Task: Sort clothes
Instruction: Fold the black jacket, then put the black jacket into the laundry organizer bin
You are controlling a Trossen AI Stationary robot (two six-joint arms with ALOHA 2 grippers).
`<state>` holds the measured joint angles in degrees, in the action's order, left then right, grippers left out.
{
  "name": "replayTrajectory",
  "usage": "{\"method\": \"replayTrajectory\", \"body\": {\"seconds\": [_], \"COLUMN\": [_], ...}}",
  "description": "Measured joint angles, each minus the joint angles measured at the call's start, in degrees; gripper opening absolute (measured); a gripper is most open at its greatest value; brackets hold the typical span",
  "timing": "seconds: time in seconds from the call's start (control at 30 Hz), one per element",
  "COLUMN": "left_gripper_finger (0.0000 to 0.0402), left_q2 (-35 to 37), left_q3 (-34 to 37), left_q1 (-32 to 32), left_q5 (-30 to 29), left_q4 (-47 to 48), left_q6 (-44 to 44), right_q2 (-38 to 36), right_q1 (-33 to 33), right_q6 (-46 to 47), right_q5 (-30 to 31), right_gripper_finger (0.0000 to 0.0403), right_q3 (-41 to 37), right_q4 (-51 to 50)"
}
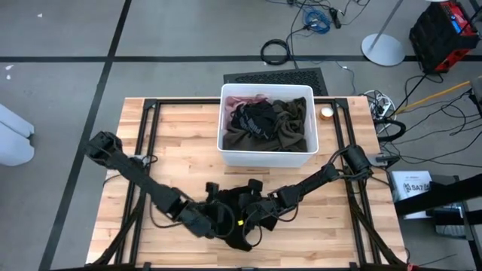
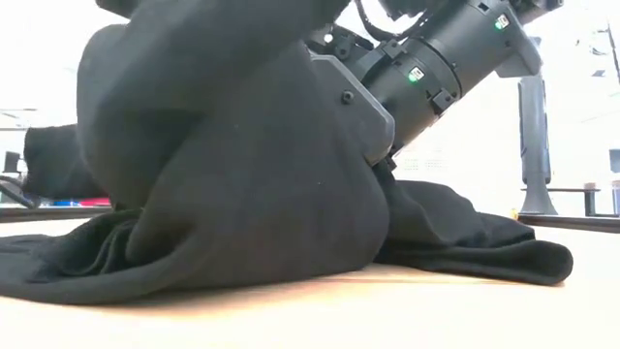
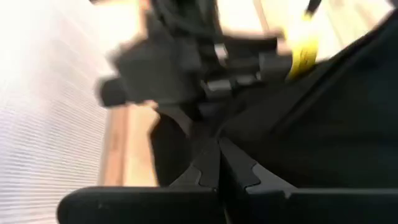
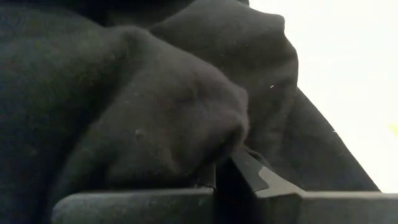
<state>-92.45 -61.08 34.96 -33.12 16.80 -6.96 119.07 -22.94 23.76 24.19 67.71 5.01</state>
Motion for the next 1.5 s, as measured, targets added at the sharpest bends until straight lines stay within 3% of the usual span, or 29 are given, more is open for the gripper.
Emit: {"method": "replayTrajectory", "body": {"seconds": [0.23,0.57,0.87,1.2,1.5], "left_gripper_finger": [0.0,0.0,0.0,0.0,0.0], "left_q2": [-5.83,-8.22,-8.22,-8.24,-8.19], "left_q3": [0.04,0.01,0.0,0.13,0.08], "left_q1": [-2.71,-2.73,-3.52,-4.76,-4.84], "left_q5": [8.51,8.83,8.56,8.11,9.43], "left_q4": [-3.99,-9.42,-9.5,-9.8,-6.48], "left_q6": [-0.07,1.32,1.32,1.97,0.02], "right_q2": [-2.73,-13.12,-17.18,-9.97,1.44], "right_q1": [0.13,0.48,0.44,0.76,2.39], "right_q6": [-0.75,-0.23,14.42,17.03,10.0], "right_q5": [-1.23,-0.75,-4.05,-4.22,-4.66], "right_gripper_finger": [0.005,0.0181,0.0273,0.034,0.0357], "right_q3": [-0.1,-0.08,0.01,0.16,0.5], "right_q4": [-2.88,-11.93,-13.83,-12.15,-1.89]}}
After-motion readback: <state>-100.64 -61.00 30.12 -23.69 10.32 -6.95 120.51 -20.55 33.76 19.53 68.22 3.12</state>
